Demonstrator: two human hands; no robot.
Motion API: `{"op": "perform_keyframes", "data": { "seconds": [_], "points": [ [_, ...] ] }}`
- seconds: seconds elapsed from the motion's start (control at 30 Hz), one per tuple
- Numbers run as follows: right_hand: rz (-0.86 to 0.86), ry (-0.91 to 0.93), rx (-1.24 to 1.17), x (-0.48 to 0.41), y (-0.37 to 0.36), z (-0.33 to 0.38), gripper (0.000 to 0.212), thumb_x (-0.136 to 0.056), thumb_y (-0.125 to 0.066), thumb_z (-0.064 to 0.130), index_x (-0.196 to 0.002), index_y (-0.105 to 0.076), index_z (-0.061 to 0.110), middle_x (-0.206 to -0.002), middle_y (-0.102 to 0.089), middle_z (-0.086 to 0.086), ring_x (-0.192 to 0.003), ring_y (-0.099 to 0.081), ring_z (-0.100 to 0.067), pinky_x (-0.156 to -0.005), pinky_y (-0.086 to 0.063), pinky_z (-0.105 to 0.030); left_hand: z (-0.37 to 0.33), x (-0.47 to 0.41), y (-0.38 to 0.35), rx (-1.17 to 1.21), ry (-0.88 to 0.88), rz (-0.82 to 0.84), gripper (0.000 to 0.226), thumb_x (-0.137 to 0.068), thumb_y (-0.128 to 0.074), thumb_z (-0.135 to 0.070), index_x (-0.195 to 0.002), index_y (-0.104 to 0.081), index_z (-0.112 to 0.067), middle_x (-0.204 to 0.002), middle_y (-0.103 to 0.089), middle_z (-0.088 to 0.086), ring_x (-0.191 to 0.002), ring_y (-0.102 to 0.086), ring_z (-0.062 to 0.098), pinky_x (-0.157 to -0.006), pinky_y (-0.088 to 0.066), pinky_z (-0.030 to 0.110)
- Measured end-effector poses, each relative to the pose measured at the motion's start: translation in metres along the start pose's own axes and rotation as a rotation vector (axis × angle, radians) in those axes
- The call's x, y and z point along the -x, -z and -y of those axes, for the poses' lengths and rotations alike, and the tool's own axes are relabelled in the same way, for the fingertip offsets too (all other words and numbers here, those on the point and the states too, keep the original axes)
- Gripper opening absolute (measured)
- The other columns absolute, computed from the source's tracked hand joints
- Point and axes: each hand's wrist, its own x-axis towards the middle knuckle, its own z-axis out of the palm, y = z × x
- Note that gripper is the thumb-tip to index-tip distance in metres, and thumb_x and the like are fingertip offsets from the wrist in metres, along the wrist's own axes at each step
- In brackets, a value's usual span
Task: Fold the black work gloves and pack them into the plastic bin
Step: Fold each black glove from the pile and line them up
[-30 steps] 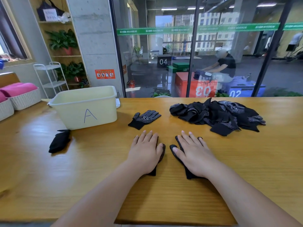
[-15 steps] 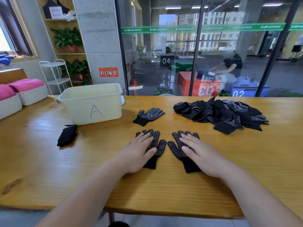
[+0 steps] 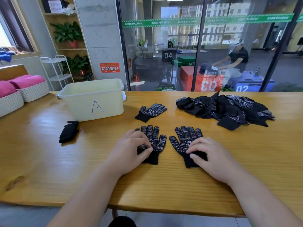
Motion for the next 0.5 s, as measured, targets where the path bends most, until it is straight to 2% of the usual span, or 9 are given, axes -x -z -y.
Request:
{"op": "perform_keyframes", "data": {
  "seconds": [0.1, 0.2, 0.33, 0.5],
  "points": [
    [0.030, 0.005, 0.041, -0.0025, -0.0041, 0.0024, 0.020, -0.101, -0.065, 0.039, -0.117, -0.075, 0.044, -0.122, -0.055, 0.034, -0.126, -0.047, 0.004, -0.105, -0.046, -0.031, -0.0010, -0.0018, -0.0025, -0.007, 0.034, 0.068, 0.003, -0.095, -0.073, -0.042, -0.093, -0.074, -0.040, -0.104, -0.062, -0.026, -0.108, -0.054, 0.002, -0.101, -0.046, 0.040],
    [0.028, 0.043, 0.067, -0.0035, -0.0057, 0.0050, 0.025, -0.103, -0.062, 0.037, -0.124, -0.074, 0.042, -0.127, -0.054, 0.034, -0.128, -0.044, 0.006, -0.107, -0.045, -0.029, 0.0010, -0.0022, -0.0037, -0.010, 0.044, 0.029, 0.003, -0.096, -0.073, -0.039, -0.094, -0.075, -0.040, -0.103, -0.063, -0.027, -0.108, -0.055, 0.000, -0.101, -0.042, 0.035],
    [-0.062, 0.020, 0.022, -0.0010, -0.0001, 0.0069, 0.016, -0.099, -0.067, 0.033, -0.108, -0.076, 0.043, -0.117, -0.058, 0.031, -0.122, -0.050, 0.000, -0.097, -0.046, -0.025, 0.0035, -0.0005, 0.0019, 0.034, 0.099, -0.101, 0.003, -0.097, -0.075, -0.035, -0.095, -0.075, -0.038, -0.102, -0.065, -0.025, -0.110, -0.056, 0.000, -0.099, -0.032, 0.020],
    [0.000, -0.012, 0.066, -0.0013, -0.0015, 0.0062, 0.012, -0.099, -0.066, 0.039, -0.107, -0.072, 0.046, -0.113, -0.055, 0.031, -0.116, -0.046, 0.006, -0.096, -0.045, -0.029, 0.0020, -0.0009, -0.0016, -0.045, 0.080, 0.039, 0.007, -0.093, -0.076, -0.050, -0.094, -0.073, -0.043, -0.103, -0.062, -0.026, -0.106, -0.050, 0.002, -0.095, -0.033, 0.030]
  ]
}}
